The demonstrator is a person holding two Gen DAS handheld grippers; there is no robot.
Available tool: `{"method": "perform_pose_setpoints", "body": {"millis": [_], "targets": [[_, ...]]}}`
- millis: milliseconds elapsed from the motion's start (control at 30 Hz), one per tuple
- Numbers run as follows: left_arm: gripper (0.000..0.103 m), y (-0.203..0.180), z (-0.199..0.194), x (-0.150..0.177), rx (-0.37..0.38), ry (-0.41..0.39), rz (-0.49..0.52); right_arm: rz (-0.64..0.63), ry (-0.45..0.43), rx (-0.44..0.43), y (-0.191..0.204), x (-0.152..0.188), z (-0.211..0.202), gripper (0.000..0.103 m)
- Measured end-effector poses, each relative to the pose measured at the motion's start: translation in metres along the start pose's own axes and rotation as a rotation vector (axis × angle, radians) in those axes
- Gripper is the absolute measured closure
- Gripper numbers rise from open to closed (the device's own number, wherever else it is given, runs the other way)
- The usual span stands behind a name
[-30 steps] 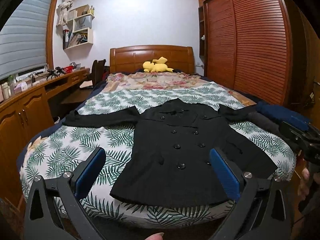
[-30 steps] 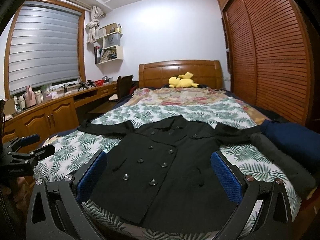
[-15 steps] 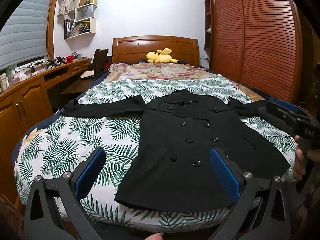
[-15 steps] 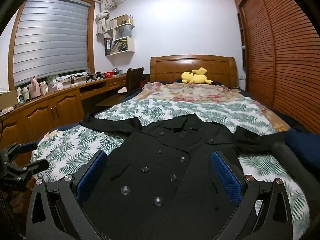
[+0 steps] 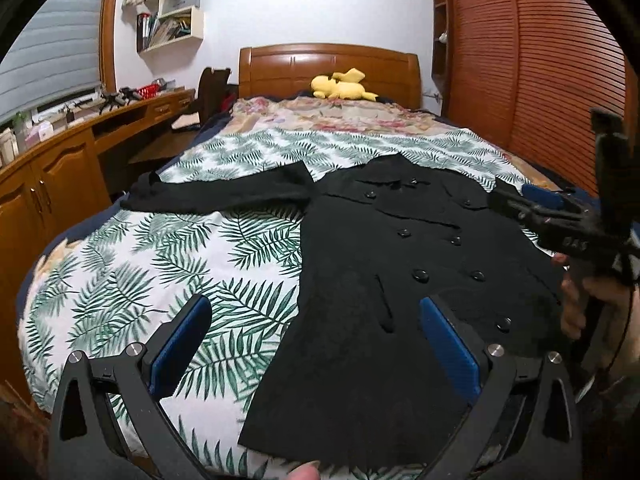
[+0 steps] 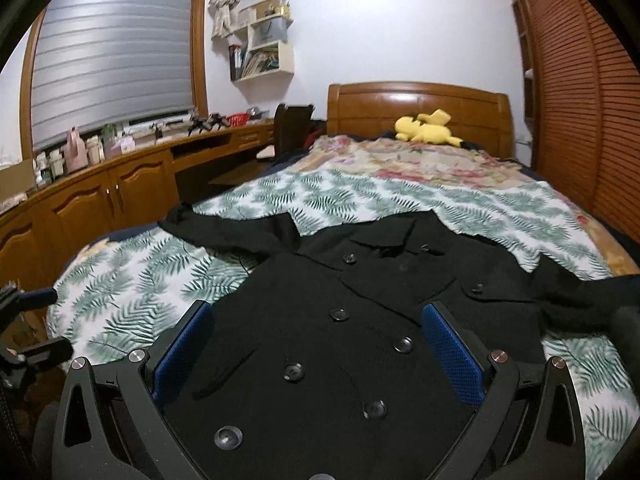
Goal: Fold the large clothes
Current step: 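Lower the left gripper onto the coat sleeve nearest it and grasp it, then fold the grasped sleeve across the coat front with the left gripper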
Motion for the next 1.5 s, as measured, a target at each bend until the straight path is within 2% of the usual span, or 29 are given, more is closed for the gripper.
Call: {"method": "perform_pose_setpoints", "body": {"millis": [133,367,533,733,967,1067,1167,1333,1400,1467,1500], "targets": [[0.000,0.005,0.023,-0.011,0.030,0.015,-0.026,-0.011,0.076,-0.022,-0.011,0.008,0.032,0.002],[0.002,0.018,0.067,-0.033,0.014,0.047,-0.009,0.051,0.170,-0.037,-0.043,0.035,0.057,0.002],[0.013,0.037,0.115,-0.055,0.007,0.096,-0.021,0.070,0.182,-0.066,-0.051,0.029,0.049,0.002],[0.020,0.057,0.166,-0.083,-0.028,0.125,-0.036,0.006,0.181,-0.034,-0.045,0.023,0.059,0.002],[0.021,0.084,0.222,-0.101,-0.040,0.185,-0.151,-0.001,0.191,-0.019,-0.038,0.024,0.070,0.002],[0.021,0.103,0.240,-0.106,-0.120,0.201,-0.191,-0.002,0.200,-0.014,-0.038,0.025,0.074,0.002],[0.021,0.115,0.253,-0.110,-0.124,0.203,-0.228,0.005,0.207,-0.016,-0.039,0.024,0.077,0.002],[0.022,0.141,0.281,-0.108,-0.112,0.259,-0.358,0.011,0.211,-0.022,-0.040,0.025,0.076,0.002],[0.028,0.148,0.288,-0.106,-0.105,0.277,-0.403,0.008,0.210,-0.021,-0.039,0.025,0.075,0.002],[0.044,0.151,0.296,-0.104,-0.082,0.298,-0.447,0.007,0.208,-0.020,-0.040,0.025,0.075,0.002],[0.047,0.152,0.300,-0.103,-0.073,0.307,-0.464,0.008,0.207,-0.020,-0.040,0.025,0.075,0.002]]}}
Point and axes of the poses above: each gripper's, at about its wrist camera, not at the fingertips, and z roughly the way its jaws point, y to its left, x to its underside, the point moved 6 cm from there along z, roughly the way its jaws point, and after that the axes turned 9 degrees about -z, right-handed, at the moved point
